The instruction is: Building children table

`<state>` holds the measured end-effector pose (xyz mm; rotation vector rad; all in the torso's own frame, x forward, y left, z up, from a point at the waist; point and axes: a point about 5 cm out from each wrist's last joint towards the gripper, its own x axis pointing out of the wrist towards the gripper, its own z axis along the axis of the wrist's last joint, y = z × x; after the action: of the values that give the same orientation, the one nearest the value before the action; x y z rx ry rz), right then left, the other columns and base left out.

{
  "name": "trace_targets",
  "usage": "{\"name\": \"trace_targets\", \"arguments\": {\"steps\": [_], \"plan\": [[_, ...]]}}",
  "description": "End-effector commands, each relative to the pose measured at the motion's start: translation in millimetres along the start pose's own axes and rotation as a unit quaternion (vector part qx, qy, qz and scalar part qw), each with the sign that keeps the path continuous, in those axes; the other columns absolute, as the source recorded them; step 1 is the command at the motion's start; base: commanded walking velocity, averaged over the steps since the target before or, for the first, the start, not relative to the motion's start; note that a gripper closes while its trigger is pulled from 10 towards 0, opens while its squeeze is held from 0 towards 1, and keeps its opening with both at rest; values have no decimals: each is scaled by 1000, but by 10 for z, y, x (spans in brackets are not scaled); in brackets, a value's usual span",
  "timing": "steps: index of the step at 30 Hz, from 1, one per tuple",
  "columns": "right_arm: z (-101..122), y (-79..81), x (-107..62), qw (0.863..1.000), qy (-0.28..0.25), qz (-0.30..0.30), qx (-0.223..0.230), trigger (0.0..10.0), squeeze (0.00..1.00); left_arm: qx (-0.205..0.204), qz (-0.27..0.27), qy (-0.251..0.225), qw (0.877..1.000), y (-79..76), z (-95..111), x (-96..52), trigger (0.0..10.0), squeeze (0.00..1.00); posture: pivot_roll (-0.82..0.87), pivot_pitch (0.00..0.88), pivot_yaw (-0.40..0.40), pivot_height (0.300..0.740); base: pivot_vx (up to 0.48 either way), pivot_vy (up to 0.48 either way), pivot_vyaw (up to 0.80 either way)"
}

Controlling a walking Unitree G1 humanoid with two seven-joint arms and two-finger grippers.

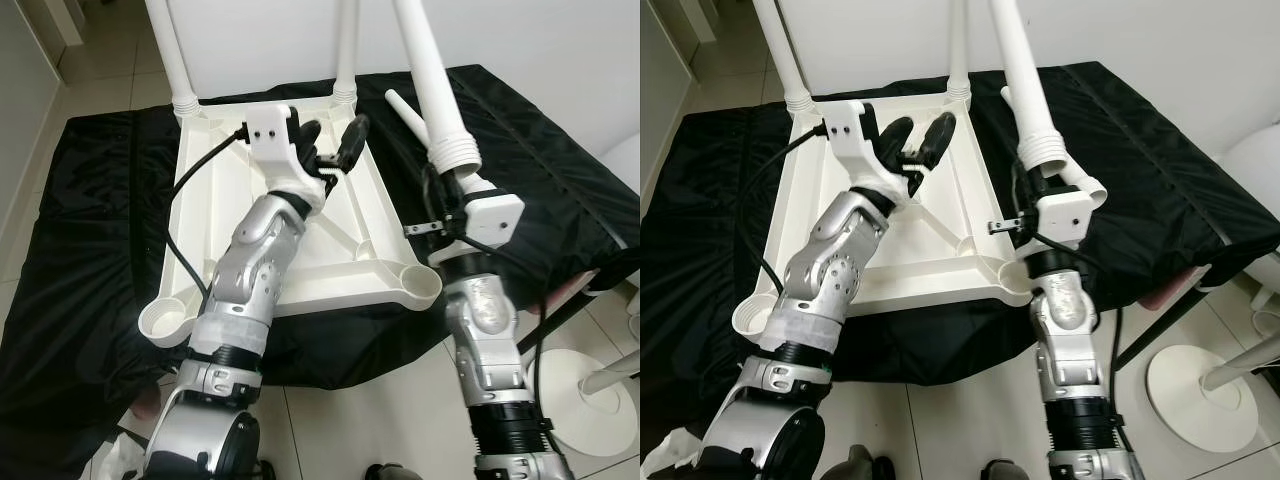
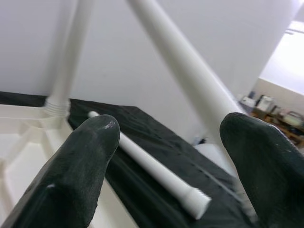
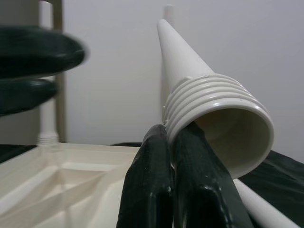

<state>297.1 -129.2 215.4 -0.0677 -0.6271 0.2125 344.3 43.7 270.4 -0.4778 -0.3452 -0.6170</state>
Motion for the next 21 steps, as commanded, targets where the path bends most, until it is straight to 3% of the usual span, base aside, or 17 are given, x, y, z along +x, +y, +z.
{"name": "trace_targets", "arguments": {"steps": [1, 6, 11, 14, 19, 21], "plan": [[32, 77, 34, 1000, -17, 20, 4, 10000, 0, -5, -162, 9, 987, -187, 9, -17, 10000, 0, -30, 37, 52, 740, 0, 0, 0], [5, 152, 31, 999, -15, 52, 2, 10000, 0, -64, -185, 43, 980, -164, -51, -45, 10000, 0, -32, 37, 52, 740, 0, 0, 0], [-1, 156, 21, 998, -14, 60, -3, 10000, 0, -70, -188, 48, 979, -154, -62, -48, 10000, 0, -35, 36, 54, 740, 0, 0, 0], [-84, 213, -116, 992, 0, 122, -40, 10000, 0, -97, -213, 84, 968, -137, -91, -51, 10000, 0, -50, 32, 57, 740, 0, 0, 0], [-156, 260, -214, 984, 9, 163, -68, 10000, 0, -96, -223, 104, 964, -117, -111, -37, 10000, 0, -55, 29, 62, 740, 0, 0, 0], [-236, 291, -291, 979, 21, 184, -84, 10000, 0, -114, -223, 114, 961, -96, -97, -6, 10000, 0, -61, 25, 66, 740, 0, 0, 0]]}}
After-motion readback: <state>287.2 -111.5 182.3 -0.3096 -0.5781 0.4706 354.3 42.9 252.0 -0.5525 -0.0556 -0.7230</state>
